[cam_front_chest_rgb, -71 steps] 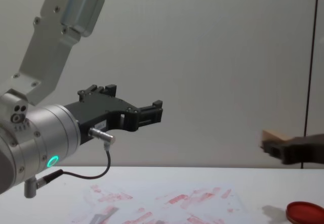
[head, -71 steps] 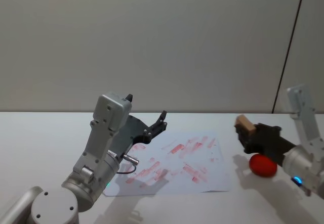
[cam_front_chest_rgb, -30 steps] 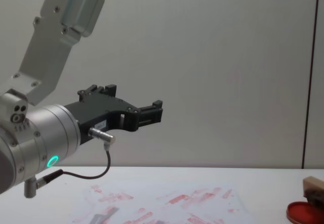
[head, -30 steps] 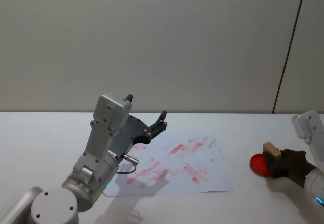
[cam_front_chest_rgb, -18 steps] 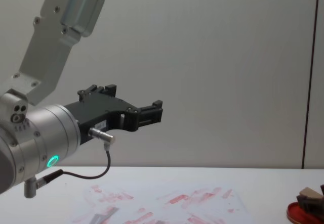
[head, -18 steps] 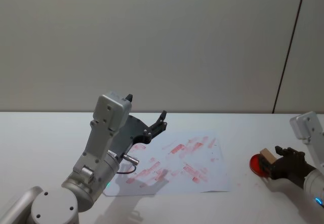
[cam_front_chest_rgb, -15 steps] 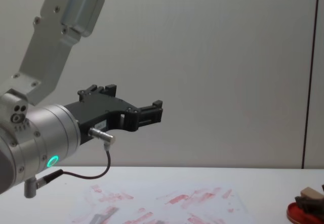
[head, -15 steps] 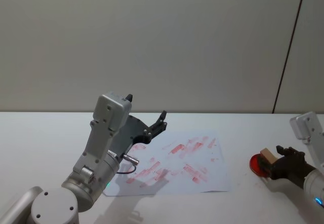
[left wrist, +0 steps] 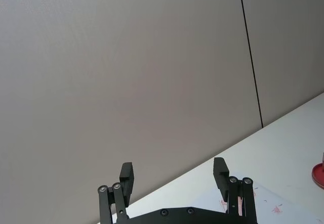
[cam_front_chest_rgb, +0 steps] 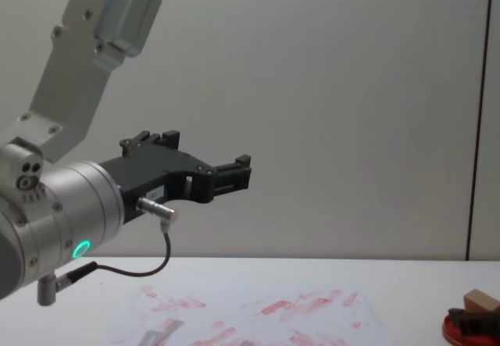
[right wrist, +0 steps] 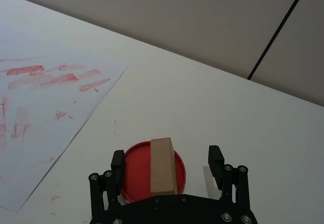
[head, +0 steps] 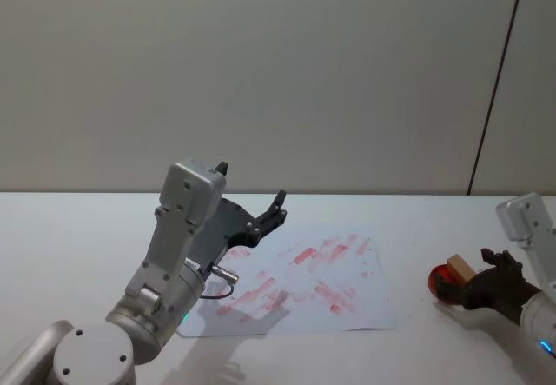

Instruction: Use the one hand to pick up the stamp and affix it onto the A4 paper.

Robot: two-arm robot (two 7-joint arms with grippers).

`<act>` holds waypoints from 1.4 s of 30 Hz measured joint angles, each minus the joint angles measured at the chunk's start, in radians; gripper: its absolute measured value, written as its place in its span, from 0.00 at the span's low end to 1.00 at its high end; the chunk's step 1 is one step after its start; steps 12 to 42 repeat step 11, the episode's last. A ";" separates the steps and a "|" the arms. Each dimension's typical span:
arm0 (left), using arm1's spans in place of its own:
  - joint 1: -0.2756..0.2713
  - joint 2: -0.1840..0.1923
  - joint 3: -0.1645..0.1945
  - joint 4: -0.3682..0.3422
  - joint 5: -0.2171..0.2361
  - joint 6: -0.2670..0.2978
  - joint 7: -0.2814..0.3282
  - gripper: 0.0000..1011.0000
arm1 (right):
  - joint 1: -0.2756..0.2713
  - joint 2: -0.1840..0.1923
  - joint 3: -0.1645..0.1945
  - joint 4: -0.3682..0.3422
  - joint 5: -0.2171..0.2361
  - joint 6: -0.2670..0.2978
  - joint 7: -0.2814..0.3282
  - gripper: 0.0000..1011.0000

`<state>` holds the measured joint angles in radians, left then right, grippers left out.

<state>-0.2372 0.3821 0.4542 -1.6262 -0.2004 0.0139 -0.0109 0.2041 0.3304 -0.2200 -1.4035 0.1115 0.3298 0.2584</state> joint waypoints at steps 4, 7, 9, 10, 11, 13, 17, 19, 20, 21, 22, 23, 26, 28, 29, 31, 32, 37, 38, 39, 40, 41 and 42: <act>0.000 0.000 0.000 0.000 0.000 0.000 0.000 0.99 | 0.000 0.000 0.000 0.000 -0.001 0.000 0.000 0.99; 0.000 0.000 0.000 0.000 0.000 0.000 0.000 0.99 | 0.000 0.000 0.000 0.001 -0.001 0.000 0.000 0.99; 0.000 0.000 0.000 0.000 0.000 0.000 0.000 0.99 | 0.001 0.000 0.000 0.001 -0.001 0.000 0.000 0.99; 0.000 0.000 0.000 0.000 0.000 0.000 0.000 0.99 | 0.001 0.000 0.000 0.001 -0.001 0.000 0.000 0.99; 0.000 0.000 0.000 0.000 0.000 0.000 0.000 0.99 | 0.000 0.000 0.000 0.001 -0.001 0.000 0.000 0.99; 0.000 0.000 0.000 0.000 0.000 0.000 0.000 0.99 | 0.000 0.000 0.000 0.001 -0.001 0.000 0.000 0.99; 0.000 0.000 0.000 0.000 0.000 0.000 0.000 0.99 | 0.000 0.000 0.000 0.001 -0.001 0.000 0.000 0.99; 0.000 0.000 0.000 0.000 0.000 0.000 0.000 0.99 | 0.000 0.000 0.000 0.001 -0.001 0.000 0.000 0.99; 0.000 0.000 0.000 0.000 0.000 0.000 0.000 0.99 | 0.000 0.000 0.000 0.001 -0.001 0.000 0.000 0.99; 0.000 0.000 0.000 0.000 0.000 0.000 0.000 0.99 | 0.000 0.000 0.000 0.001 -0.001 0.000 0.000 0.99; 0.000 0.000 0.000 0.000 0.000 0.000 0.000 0.99 | 0.000 0.000 0.000 0.001 -0.001 0.000 0.000 0.99; 0.000 0.000 0.000 0.000 0.000 0.000 0.000 0.99 | 0.000 0.000 0.000 0.001 -0.001 0.000 0.000 0.99; 0.000 0.000 0.000 0.000 0.000 0.000 0.000 0.99 | 0.000 0.000 0.000 0.001 -0.001 0.000 0.000 0.99; 0.000 0.000 0.000 0.000 0.000 0.000 0.000 0.99 | 0.000 0.000 0.000 0.001 -0.001 0.000 0.000 0.99; 0.000 0.000 0.000 0.000 0.000 0.000 0.000 0.99 | 0.000 0.000 0.000 0.001 -0.001 0.000 0.000 0.99; 0.000 0.000 0.000 0.000 0.000 0.000 0.000 0.99 | 0.000 0.000 0.000 0.001 -0.001 0.000 0.000 0.99; 0.000 0.000 0.000 0.000 0.000 0.000 0.000 0.99 | 0.000 0.000 0.000 0.001 -0.001 0.000 0.000 0.99; 0.000 0.000 0.000 0.000 0.000 0.000 0.000 0.99 | 0.000 0.000 0.000 0.001 -0.001 0.000 0.000 0.99; 0.000 0.000 0.000 0.000 0.000 0.000 0.000 0.99 | 0.000 0.000 0.000 0.001 -0.001 0.000 0.000 0.99; 0.000 0.000 0.000 0.000 0.000 0.000 0.000 0.99 | 0.000 0.000 0.000 0.001 -0.001 0.000 0.000 0.99; 0.000 0.000 0.000 0.000 0.000 0.000 0.000 0.99 | 0.000 0.000 0.000 0.001 -0.001 0.000 0.000 0.99; 0.000 0.000 0.000 0.000 0.000 0.000 0.000 0.99 | 0.000 0.000 0.000 0.001 -0.001 0.000 0.000 0.99; 0.000 0.000 0.000 0.000 0.000 0.000 0.000 0.99 | 0.000 0.000 0.000 0.001 -0.001 0.000 0.000 0.99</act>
